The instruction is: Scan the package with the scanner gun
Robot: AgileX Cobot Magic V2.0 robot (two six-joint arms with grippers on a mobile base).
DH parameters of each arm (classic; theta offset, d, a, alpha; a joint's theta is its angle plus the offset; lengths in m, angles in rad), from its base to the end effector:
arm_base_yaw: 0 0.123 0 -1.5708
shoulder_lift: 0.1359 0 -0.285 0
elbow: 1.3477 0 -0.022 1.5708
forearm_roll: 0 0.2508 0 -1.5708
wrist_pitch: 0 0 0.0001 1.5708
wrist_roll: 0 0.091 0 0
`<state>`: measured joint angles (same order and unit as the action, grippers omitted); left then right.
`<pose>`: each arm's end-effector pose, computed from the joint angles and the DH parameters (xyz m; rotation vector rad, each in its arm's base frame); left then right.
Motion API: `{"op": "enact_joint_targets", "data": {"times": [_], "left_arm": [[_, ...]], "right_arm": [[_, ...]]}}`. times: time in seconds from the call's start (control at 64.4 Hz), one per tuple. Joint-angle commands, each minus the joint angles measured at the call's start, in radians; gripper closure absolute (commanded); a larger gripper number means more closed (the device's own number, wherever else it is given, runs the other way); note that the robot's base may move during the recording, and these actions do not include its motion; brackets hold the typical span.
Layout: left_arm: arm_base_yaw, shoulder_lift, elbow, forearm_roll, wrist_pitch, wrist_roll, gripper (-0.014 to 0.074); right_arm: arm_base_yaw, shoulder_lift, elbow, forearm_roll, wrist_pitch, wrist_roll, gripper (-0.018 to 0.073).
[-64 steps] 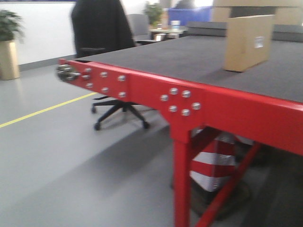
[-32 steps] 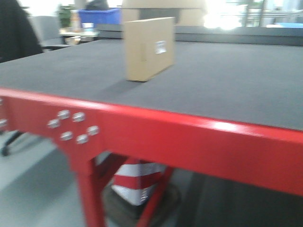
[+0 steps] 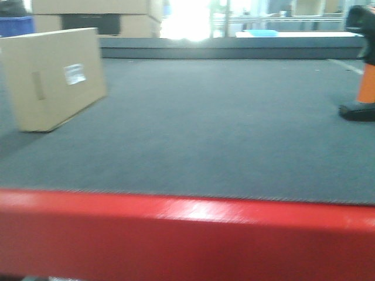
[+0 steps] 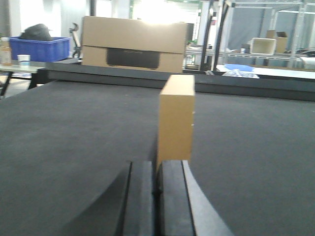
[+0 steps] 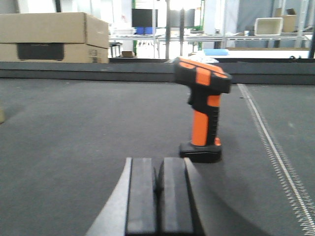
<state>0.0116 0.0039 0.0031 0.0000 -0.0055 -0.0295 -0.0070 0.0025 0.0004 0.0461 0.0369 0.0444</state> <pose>0.0567 0.0007 0.2124 -0.0305 1.4848 -0.0145 0.0567 -0.0002 0.2096 0.0729 1.5220 0.0680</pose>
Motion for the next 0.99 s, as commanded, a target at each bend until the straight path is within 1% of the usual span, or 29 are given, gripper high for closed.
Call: {"op": "enact_joint_targets", "data": {"times": [0.0, 0.978], "left_arm": [[0.005, -0.004, -0.003, 0.006, -0.020, -0.002, 0.0708], [0.005, -0.004, -0.003, 0.006, -0.020, -0.002, 0.0708]], "right_arm": [[0.002, -0.003, 0.000, -0.008, -0.014, -0.001, 0.0728], [0.002, -0.003, 0.000, -0.008, -0.014, -0.001, 0.0728]]}}
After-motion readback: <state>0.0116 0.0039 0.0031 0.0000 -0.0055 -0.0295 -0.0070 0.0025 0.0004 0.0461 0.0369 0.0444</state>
